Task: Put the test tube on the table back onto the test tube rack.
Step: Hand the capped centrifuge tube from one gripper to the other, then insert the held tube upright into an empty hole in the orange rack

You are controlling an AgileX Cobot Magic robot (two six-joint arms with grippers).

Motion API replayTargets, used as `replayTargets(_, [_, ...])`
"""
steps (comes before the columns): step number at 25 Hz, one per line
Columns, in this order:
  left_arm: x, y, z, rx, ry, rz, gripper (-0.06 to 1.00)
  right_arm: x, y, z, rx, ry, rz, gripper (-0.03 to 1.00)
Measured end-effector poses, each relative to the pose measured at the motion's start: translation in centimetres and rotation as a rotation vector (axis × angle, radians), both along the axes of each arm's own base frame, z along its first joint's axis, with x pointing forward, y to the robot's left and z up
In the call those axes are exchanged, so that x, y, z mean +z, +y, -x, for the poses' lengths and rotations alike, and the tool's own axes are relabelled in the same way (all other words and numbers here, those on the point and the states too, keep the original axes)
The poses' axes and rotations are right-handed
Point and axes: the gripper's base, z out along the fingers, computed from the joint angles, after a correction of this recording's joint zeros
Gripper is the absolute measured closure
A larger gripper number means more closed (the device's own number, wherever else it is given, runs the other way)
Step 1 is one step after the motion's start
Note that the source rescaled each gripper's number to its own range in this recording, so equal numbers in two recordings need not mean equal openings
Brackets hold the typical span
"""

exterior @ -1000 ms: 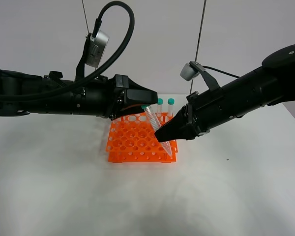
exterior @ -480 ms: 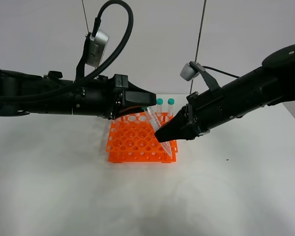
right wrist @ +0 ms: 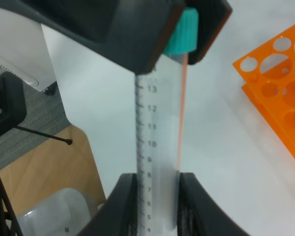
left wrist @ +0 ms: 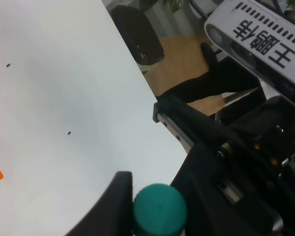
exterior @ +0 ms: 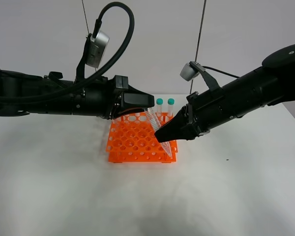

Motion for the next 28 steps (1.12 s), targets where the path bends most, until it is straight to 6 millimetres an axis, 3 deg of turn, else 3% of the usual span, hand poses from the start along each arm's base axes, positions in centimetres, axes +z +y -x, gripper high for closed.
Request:
replayTargets(2, [0.0,0.0,0.0,0.0,0.0,0.0,0.94,0.0,0.0,0.0,-0.005,0.001,0.001,0.88])
replayTargets(6, [0.0,0.0,0.1,-0.007,0.001,0.005,0.94,0.0,-0.1,-0.3,-0.051,0.015,0.004,0.23])
replayTargets(8, [0.0,0.0,0.1,-0.006,0.001,0.005,0.94,-0.1,-0.1,-0.3,-0.066,0.035,0.007,0.04])
replayTargets(12, [0.0,0.0,0.1,-0.006,0.002,0.005,0.94,1.3,-0.3,-0.3,-0.069,0.061,0.059,-0.02])
replayTargets(18, [0.0,0.0,0.1,-0.006,0.004,0.006,0.94,6.5,-1.4,-0.5,-0.16,0.123,0.213,-0.03])
replayTargets(20, [0.0,0.0,0.1,-0.006,0.004,0.006,0.94,7.4,-1.9,-0.8,-0.223,0.124,0.28,-0.03])
replayTargets(24, [0.0,0.0,0.1,-0.006,0.004,0.006,0.94,7.3,-3.2,-1.5,-0.363,0.12,0.404,-0.03])
replayTargets(28, [0.0,0.0,0.1,-0.006,0.004,0.006,0.94,5.9,-4.0,-2.9,-0.499,0.137,0.511,-0.03])
